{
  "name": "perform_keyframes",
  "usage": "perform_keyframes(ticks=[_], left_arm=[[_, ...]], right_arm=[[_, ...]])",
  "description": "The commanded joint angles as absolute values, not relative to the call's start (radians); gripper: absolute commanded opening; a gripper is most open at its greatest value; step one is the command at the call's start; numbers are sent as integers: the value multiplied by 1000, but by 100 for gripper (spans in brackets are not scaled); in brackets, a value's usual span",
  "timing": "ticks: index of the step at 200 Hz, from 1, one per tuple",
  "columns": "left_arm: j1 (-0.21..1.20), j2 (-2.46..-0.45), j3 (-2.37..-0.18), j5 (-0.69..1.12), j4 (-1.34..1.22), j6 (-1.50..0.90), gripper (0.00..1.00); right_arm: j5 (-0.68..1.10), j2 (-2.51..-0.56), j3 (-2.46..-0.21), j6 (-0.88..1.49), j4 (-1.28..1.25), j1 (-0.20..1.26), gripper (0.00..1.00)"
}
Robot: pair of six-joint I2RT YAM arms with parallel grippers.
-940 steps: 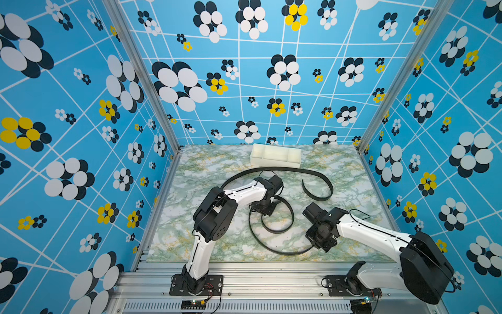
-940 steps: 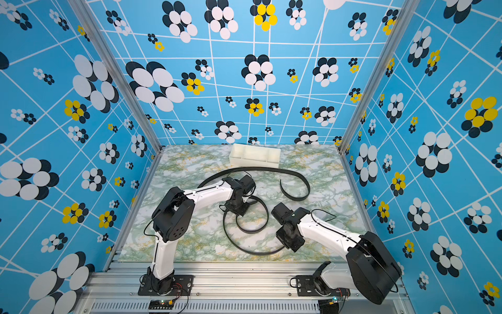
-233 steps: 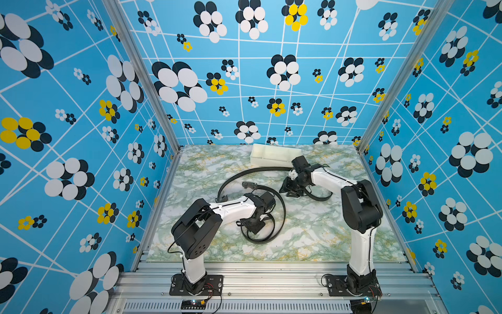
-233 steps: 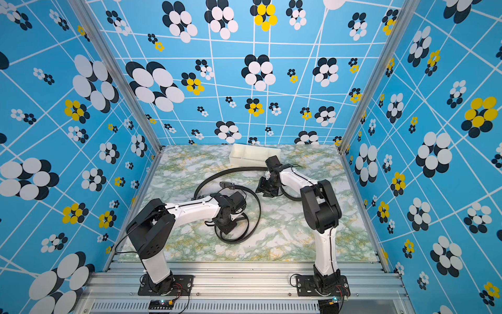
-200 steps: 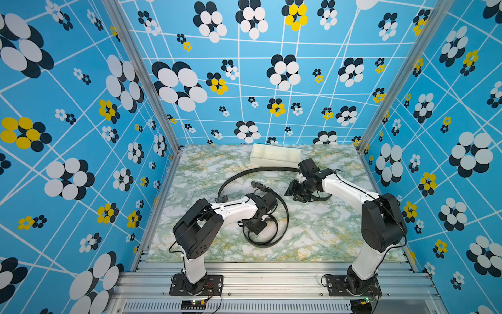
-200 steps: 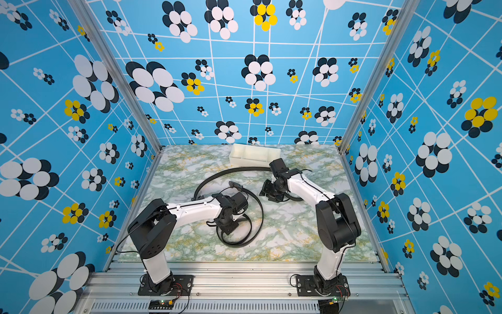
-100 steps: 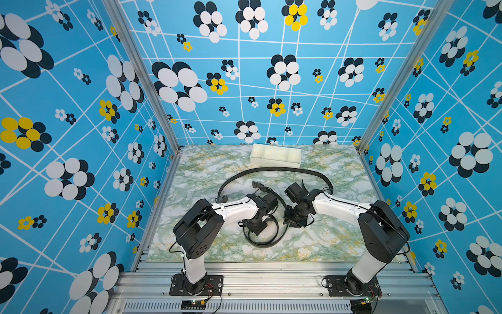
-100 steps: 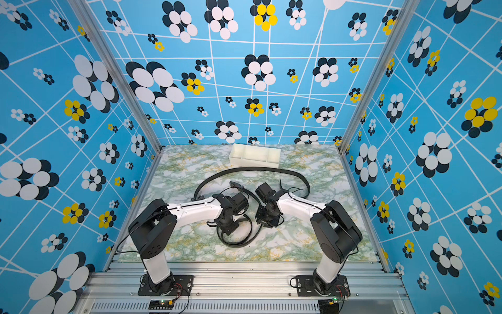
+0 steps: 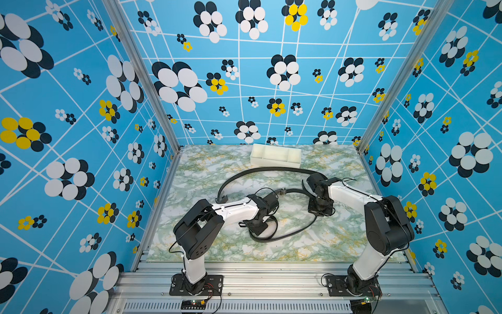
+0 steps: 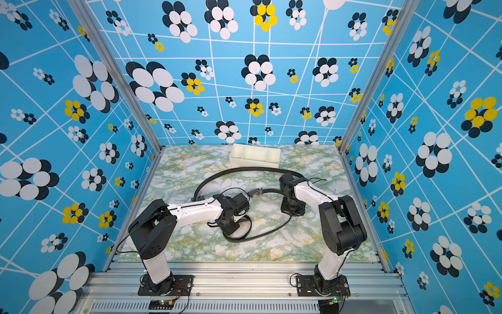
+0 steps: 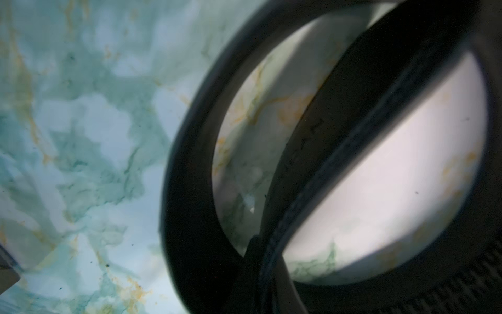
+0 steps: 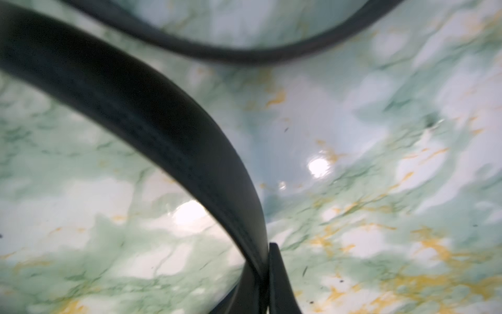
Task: Place the belts into the storage roll
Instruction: Roll the belt at the center of the board.
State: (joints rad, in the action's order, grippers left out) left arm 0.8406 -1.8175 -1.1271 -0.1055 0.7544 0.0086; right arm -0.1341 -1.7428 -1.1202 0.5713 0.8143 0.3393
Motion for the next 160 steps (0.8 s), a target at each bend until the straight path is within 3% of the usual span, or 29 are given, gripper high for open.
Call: perform_keyframes(ticks=[1,72,129,160], left_arm=[[853,-1815,-1076,-85,800,43,10],[908,-1842,-1077,-41,756,27,10],[909,-1836,-1088,-22,737,40,10],[914,-1867,-1132,-17,742,44,10]], right_arm=[[-217,-1764,-1177,358,785,342,0],[70,-2005,-1459,265,673,476,0],[406,-2208,-1683,376,599,525,0],[552,-2272,-1713,415,594,526,21]])
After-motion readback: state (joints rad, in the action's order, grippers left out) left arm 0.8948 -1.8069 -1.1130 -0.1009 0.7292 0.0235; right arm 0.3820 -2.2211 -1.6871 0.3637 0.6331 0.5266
